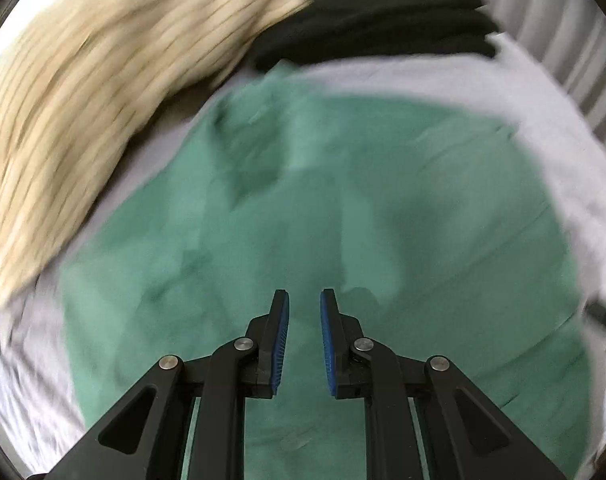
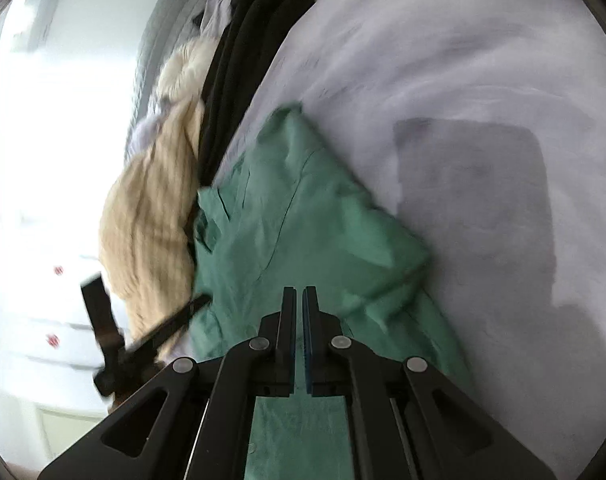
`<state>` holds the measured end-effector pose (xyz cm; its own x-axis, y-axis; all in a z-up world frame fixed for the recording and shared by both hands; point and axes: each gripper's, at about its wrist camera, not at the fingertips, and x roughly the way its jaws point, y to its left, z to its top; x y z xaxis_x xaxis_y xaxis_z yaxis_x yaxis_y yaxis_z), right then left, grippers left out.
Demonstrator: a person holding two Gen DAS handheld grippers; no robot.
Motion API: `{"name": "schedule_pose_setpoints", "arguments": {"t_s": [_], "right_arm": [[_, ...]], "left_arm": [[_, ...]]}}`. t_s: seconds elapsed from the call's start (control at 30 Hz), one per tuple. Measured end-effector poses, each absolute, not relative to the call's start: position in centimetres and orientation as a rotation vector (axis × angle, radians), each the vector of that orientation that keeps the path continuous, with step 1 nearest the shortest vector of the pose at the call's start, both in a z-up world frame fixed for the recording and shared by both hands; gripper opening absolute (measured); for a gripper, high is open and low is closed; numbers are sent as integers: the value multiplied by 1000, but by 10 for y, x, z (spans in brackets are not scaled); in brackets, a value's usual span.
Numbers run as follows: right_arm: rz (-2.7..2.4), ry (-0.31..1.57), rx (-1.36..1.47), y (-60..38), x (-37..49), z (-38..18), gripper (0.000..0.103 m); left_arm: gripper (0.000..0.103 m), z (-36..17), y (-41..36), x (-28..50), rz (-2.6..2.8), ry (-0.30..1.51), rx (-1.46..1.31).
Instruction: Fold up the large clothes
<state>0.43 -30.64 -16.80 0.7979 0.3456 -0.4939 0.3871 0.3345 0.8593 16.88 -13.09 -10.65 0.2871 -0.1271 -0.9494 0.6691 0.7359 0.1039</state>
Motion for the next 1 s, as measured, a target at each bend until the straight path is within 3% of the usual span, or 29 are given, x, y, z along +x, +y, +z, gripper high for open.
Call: {"name": "schedule_pose_setpoints", "arguments": {"t_s": [0.1, 0.17, 0.53, 0.87, 0.9, 0.93, 0.97, 1.0], "right_arm": [[-110, 827, 1240, -307, 19, -194, 3], [-94, 822, 1310, -309, 12, -204, 3], [-103, 949, 1153, -270, -10, -161, 4], [-75, 1152, 1092, -203, -10, -157, 4], [-77, 1167, 1087, -198, -10, -157, 4], [-83, 1184, 1083, -192, -12, -156, 4], [-85, 1194, 1080, -187, -13, -155, 4], [-84, 1202, 1075, -183, -14, -153, 4]], "left_arm": [[18, -132, -91, 178, -490, 1246, 515], [18, -131, -67, 182, -508, 1250, 433], [18, -118, 2, 170, -434, 1331, 385], [18, -121, 57, 130, -347, 1410, 409], [29, -122, 63, 127, -332, 1420, 399], [49, -121, 74, 124, -324, 1428, 390], [95, -120, 80, 122, -308, 1440, 377], [103, -116, 87, 118, -288, 1424, 362]]}}
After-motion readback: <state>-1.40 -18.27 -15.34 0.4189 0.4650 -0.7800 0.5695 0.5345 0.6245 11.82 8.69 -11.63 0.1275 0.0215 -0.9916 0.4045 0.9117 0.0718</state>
